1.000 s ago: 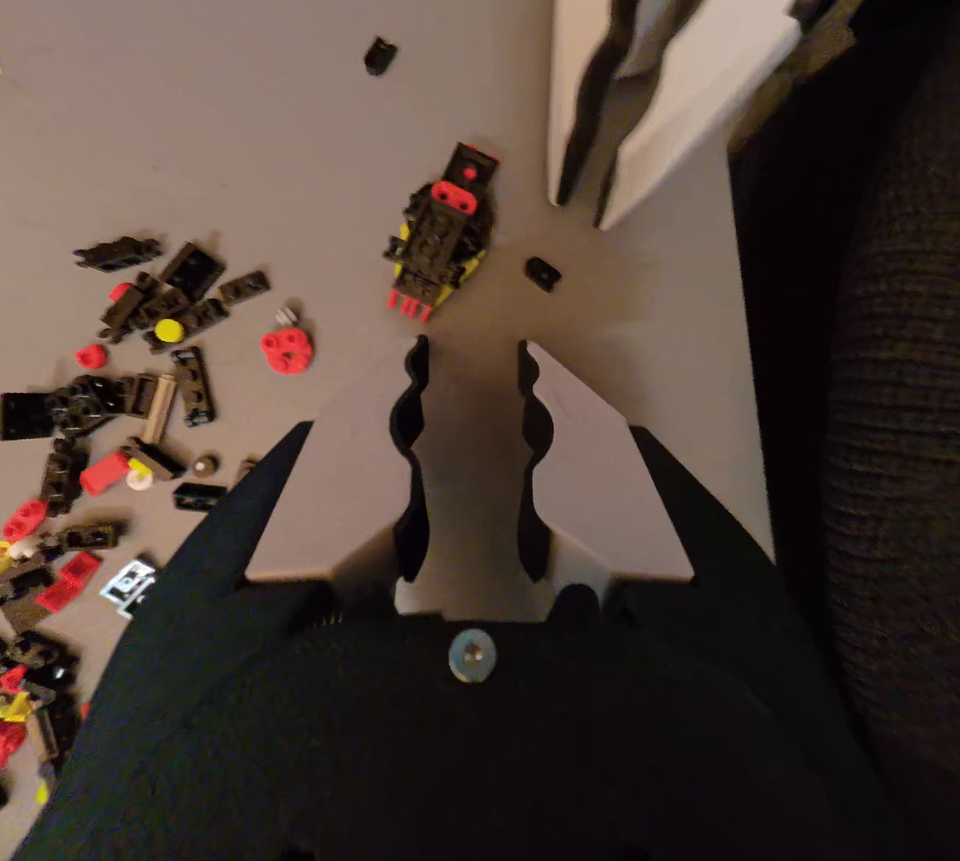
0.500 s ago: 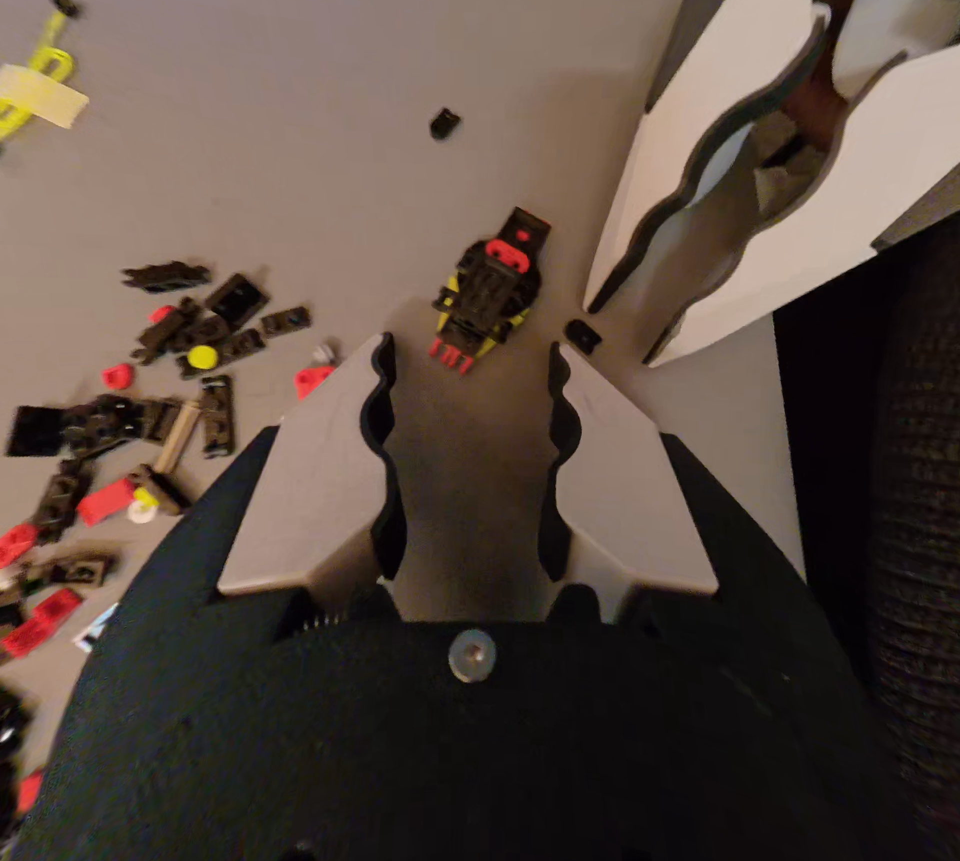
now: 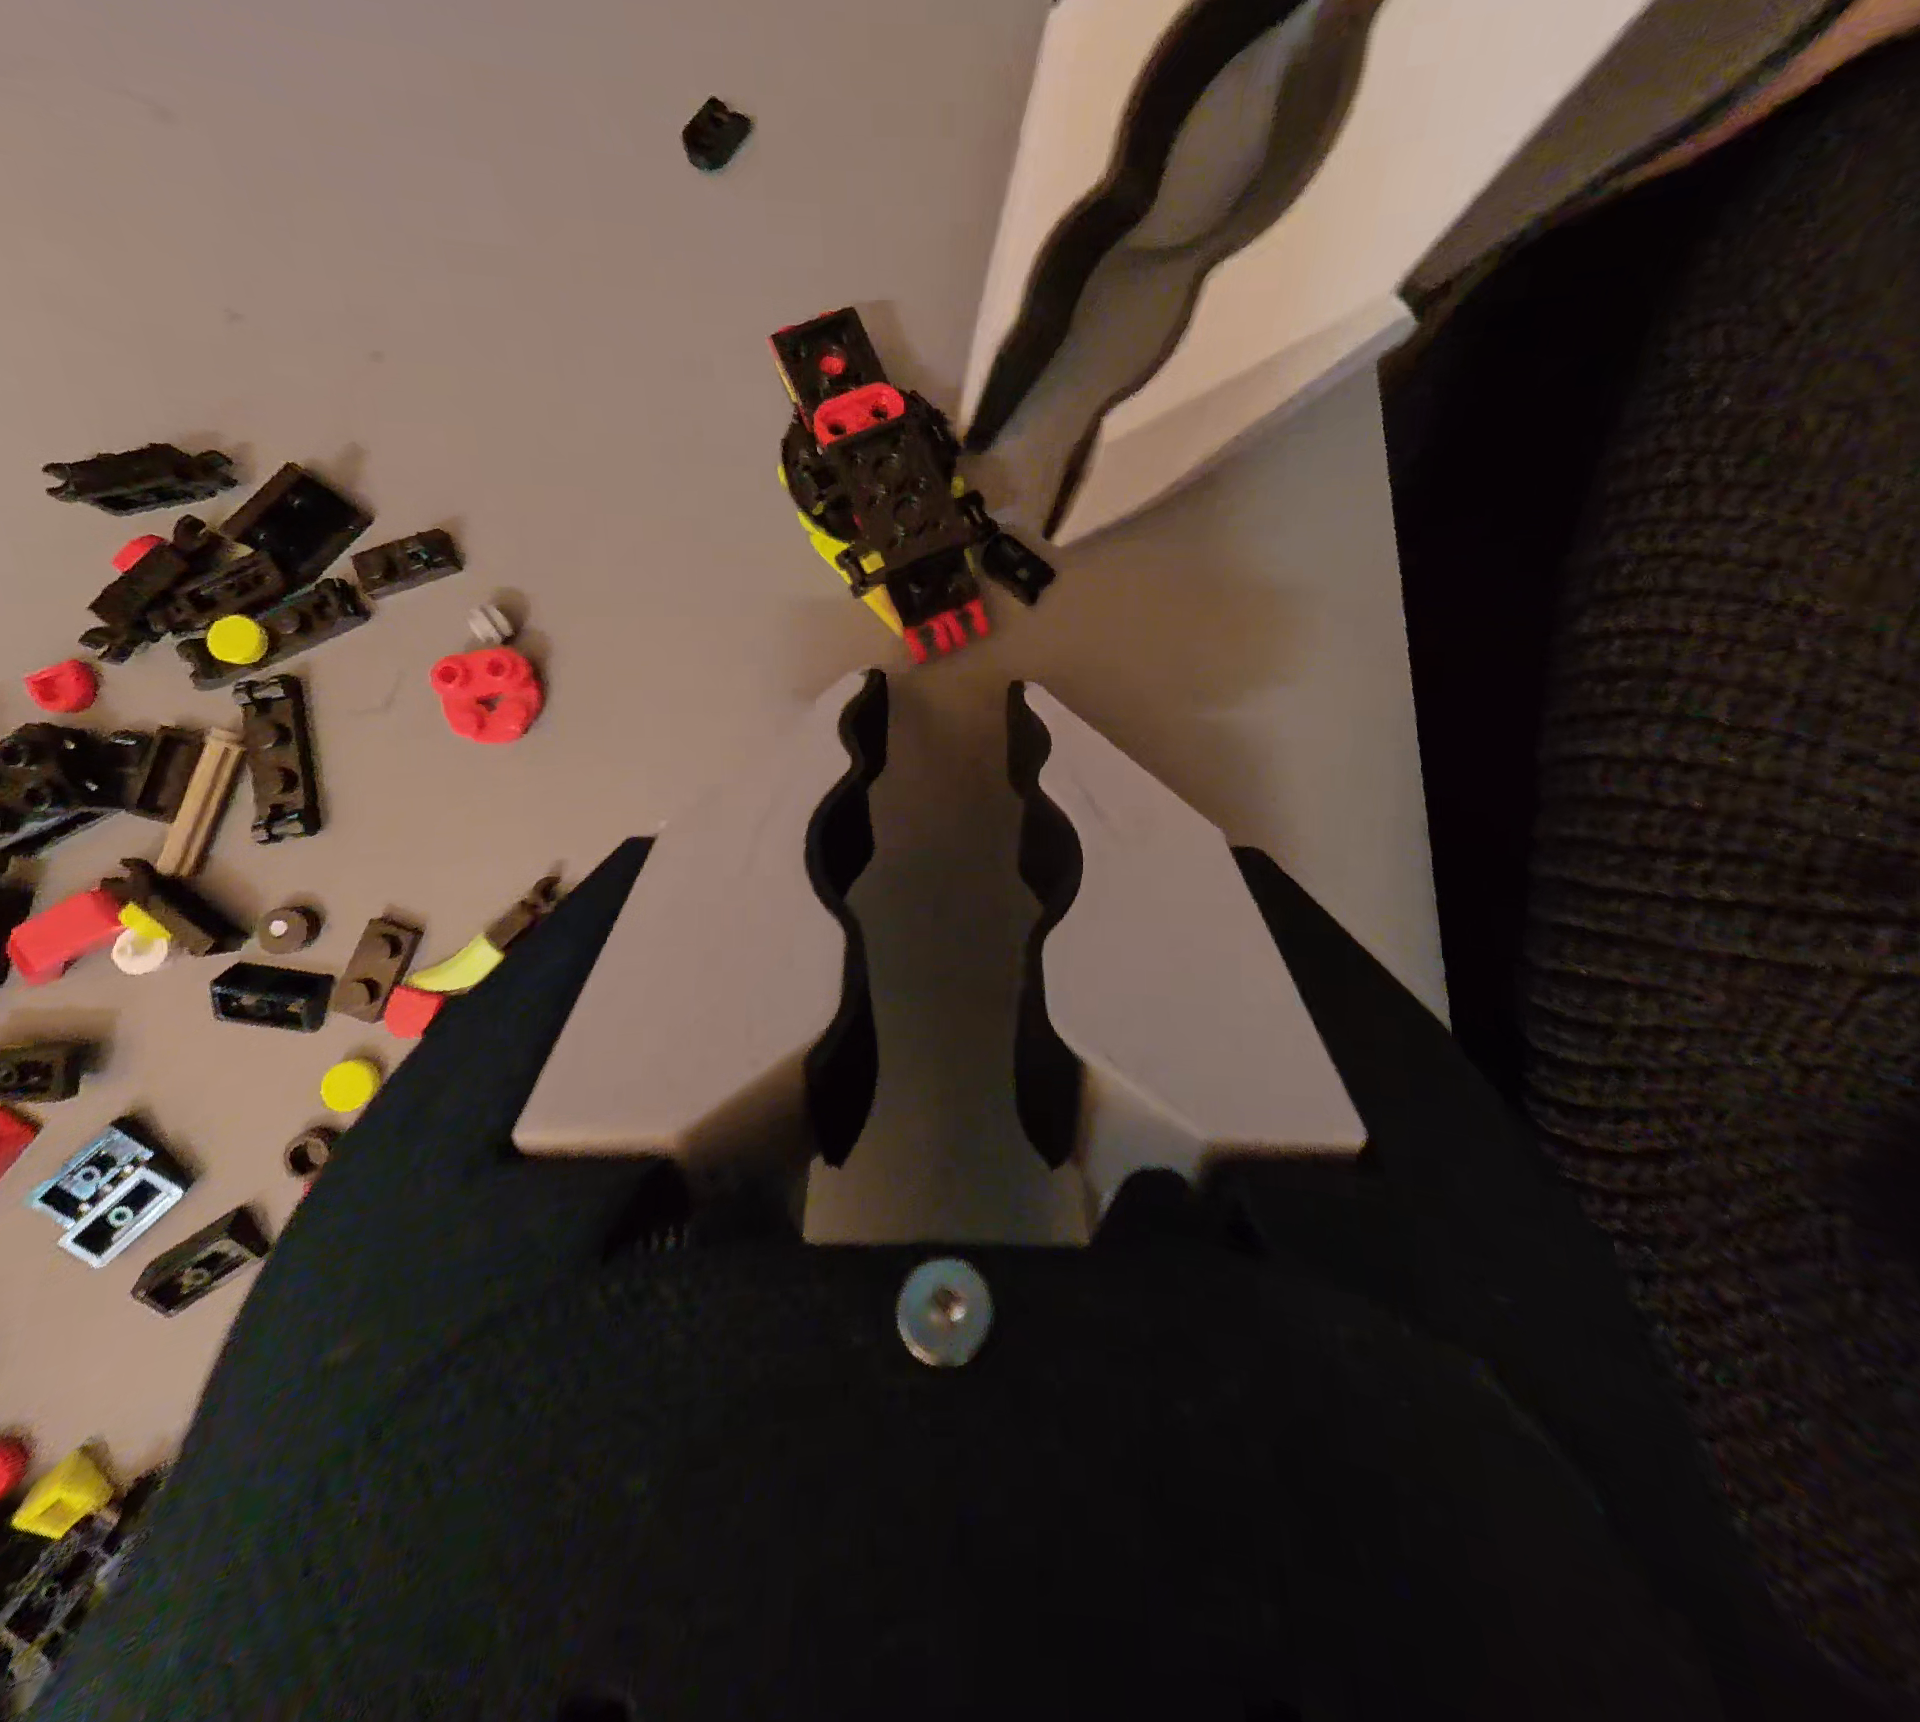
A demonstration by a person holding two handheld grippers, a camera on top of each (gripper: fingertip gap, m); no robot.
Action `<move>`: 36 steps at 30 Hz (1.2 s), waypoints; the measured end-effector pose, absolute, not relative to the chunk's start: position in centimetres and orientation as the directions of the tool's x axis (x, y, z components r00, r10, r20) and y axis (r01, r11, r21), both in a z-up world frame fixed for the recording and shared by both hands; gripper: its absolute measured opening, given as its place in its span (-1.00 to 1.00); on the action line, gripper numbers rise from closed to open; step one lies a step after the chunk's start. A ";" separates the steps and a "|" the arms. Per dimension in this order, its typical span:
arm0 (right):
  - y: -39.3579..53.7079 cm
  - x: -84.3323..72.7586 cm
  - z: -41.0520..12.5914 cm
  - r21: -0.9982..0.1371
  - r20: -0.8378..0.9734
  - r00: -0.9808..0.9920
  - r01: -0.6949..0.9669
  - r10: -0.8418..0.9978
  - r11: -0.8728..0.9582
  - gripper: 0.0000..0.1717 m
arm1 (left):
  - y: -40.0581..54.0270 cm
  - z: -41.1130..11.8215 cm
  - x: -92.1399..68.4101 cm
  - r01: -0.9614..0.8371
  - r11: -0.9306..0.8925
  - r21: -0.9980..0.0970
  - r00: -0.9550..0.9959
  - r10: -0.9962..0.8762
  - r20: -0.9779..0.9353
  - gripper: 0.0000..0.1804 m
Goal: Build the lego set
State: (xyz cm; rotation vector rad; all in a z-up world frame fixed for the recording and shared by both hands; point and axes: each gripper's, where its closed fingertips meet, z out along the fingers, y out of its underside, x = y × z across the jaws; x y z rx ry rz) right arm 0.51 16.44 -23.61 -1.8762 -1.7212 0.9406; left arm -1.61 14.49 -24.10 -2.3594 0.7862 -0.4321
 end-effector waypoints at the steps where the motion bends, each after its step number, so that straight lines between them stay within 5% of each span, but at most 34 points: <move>1: 16.2 0.4 -23.6 -0.708 -0.199 0.002 0.692 0.980 -0.145 -0.76 | 14.7 -24.0 -1.8 -0.411 -0.644 -0.645 0.780 -0.615 0.116 -0.75; 18: 16.1 0.1 -23.4 -0.725 -0.003 -0.044 0.688 0.999 0.028 -0.91 | 17.2 -21.9 -3.9 -0.205 -0.650 -0.731 0.863 -0.473 0.178 -0.71; 23: 17.4 0.0 -18.7 -0.842 -0.033 -0.101 0.539 0.994 0.026 -0.92 | 17.3 -19.8 -2.9 -0.029 -0.670 -0.742 0.819 -0.442 0.367 -0.74; 29: 17.5 0.2 -16.3 -0.899 -0.161 -0.163 0.431 0.973 -0.077 -0.92 | 17.0 -17.4 -0.5 0.197 -0.728 -0.656 0.644 -0.409 0.647 -0.77; 36: 16.7 0.8 -14.4 -0.908 0.157 -0.257 0.342 0.954 0.242 -0.93 | 16.3 -15.5 1.5 0.364 -0.817 -0.448 0.358 -0.321 0.877 -0.85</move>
